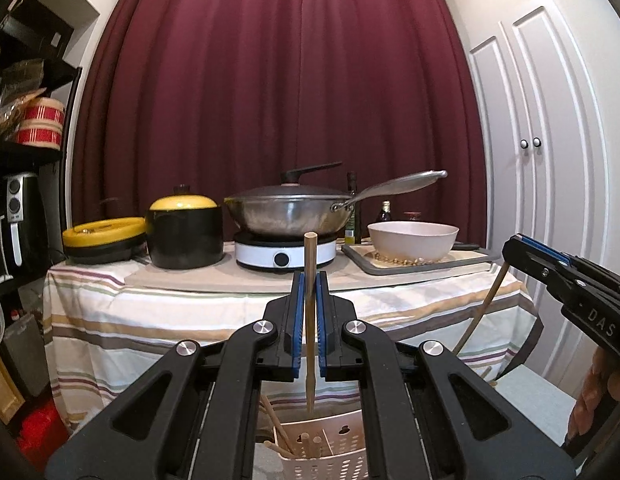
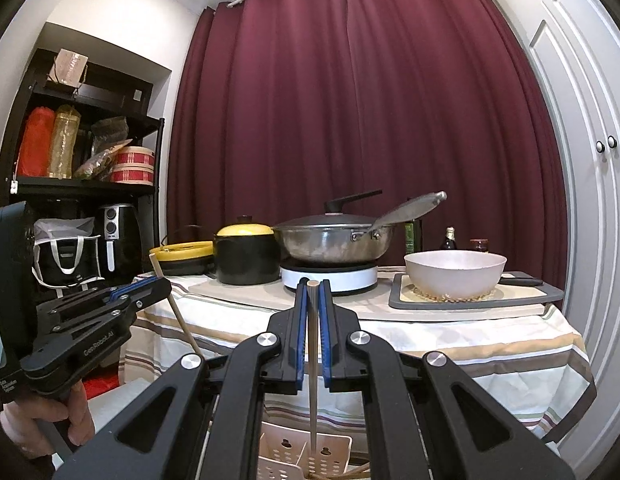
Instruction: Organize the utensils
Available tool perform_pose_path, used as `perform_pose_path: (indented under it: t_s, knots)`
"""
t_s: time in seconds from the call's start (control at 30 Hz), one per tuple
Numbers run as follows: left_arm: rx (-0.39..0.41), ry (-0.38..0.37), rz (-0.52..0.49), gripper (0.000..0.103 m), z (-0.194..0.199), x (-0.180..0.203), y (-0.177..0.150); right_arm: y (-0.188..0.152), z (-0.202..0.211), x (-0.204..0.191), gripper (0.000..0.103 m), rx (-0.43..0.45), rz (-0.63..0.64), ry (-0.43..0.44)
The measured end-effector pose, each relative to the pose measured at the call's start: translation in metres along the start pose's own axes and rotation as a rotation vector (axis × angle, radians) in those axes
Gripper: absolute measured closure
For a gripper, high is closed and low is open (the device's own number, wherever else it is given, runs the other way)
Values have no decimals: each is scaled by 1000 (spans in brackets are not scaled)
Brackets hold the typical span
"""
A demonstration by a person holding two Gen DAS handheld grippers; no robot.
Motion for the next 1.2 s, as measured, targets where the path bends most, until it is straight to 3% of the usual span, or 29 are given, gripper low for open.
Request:
perform_pose_path:
  t_s: [0.5,1.2]
  knots:
    - [-91,2,9,97,-39,-12,-42,-54,-44,-2,96,-118,-34,14]
    - [-175,22,0,97,-60,-16,-80,-88,-61,-5,96,-204,-54,31]
Point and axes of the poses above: each gripper's, at about its wrist camera, not at the fingertips, and z roughly against the way its jaws point, x to its right, y to its top, the point moved 5 cm from there along -z, roughly the way its jaws point, and after that the axes turned 14 degrees about z, right-handed, at the moved point
